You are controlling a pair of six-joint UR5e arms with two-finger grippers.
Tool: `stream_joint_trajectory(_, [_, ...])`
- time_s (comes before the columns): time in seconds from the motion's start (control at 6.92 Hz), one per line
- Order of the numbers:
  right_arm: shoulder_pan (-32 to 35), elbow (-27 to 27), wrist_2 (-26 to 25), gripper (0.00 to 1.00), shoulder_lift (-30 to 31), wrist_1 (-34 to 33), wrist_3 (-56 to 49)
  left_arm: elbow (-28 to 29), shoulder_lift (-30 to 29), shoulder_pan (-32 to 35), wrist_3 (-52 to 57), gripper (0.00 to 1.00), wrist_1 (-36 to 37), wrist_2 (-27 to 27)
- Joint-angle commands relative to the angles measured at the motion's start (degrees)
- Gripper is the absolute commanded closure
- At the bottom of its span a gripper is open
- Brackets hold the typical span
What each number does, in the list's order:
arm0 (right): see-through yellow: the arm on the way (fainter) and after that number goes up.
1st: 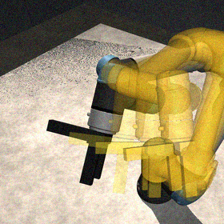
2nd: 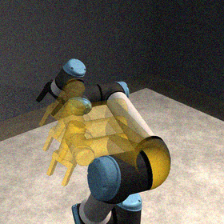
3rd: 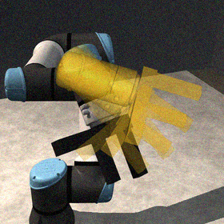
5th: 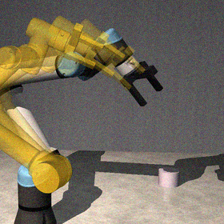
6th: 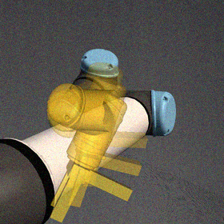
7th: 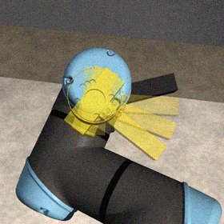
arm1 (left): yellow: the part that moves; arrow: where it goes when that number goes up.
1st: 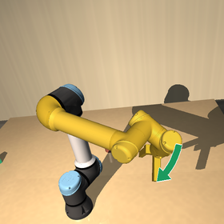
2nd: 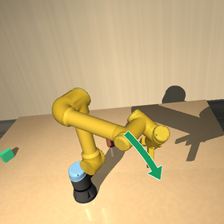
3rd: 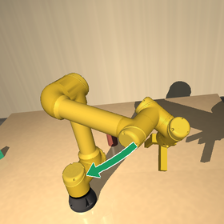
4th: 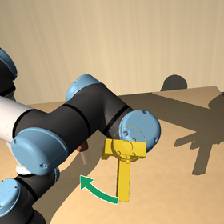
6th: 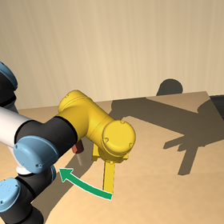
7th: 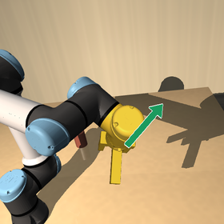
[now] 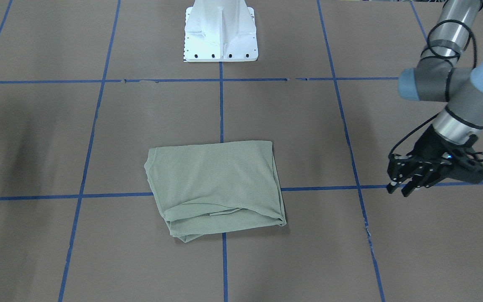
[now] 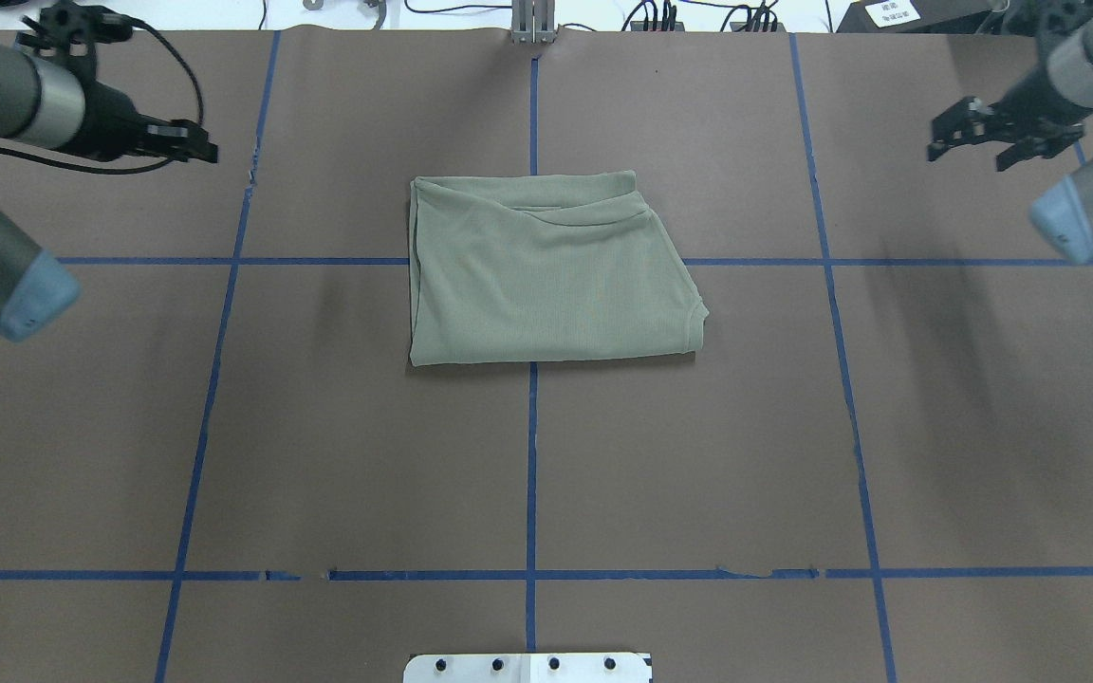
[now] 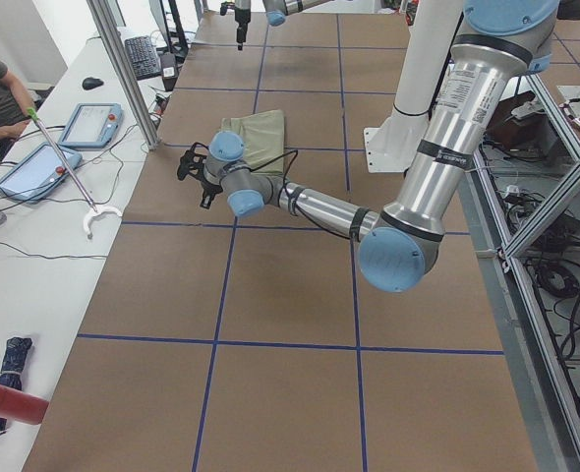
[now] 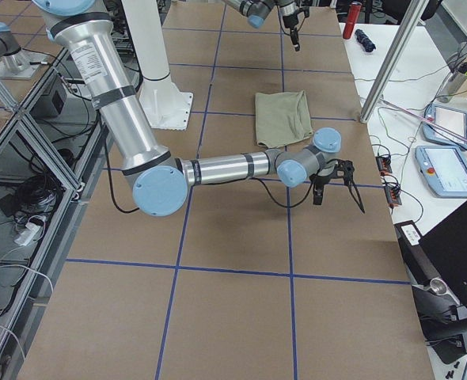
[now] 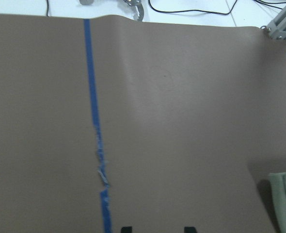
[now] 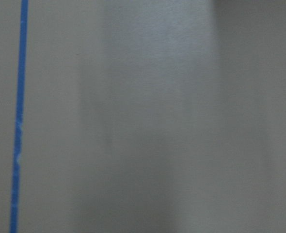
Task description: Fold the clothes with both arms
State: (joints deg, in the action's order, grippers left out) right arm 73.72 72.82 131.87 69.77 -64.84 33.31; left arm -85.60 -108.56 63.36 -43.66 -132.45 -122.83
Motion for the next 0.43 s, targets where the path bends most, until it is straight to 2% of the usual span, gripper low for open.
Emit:
stream_joint_trajectory(0.0, [10.87,2.32,5.30,0.00,5.18,-4.92,-14.27,-1.05,5.36,11.81,20.00,0.54,6.54,-8.97])
stream_joint_trajectory(0.14, [14.40,2.33,5.77,0.00,5.46,-9.29,-22.24,-3.40,6.69,17.61,29.93,0.54,14.25,-11.27])
stream_joint_trajectory(0.29, [17.22,2.77,5.68,0.00,5.20,-15.51,-28.85,-6.21,6.70,22.63,38.56,0.54,24.42,-11.38])
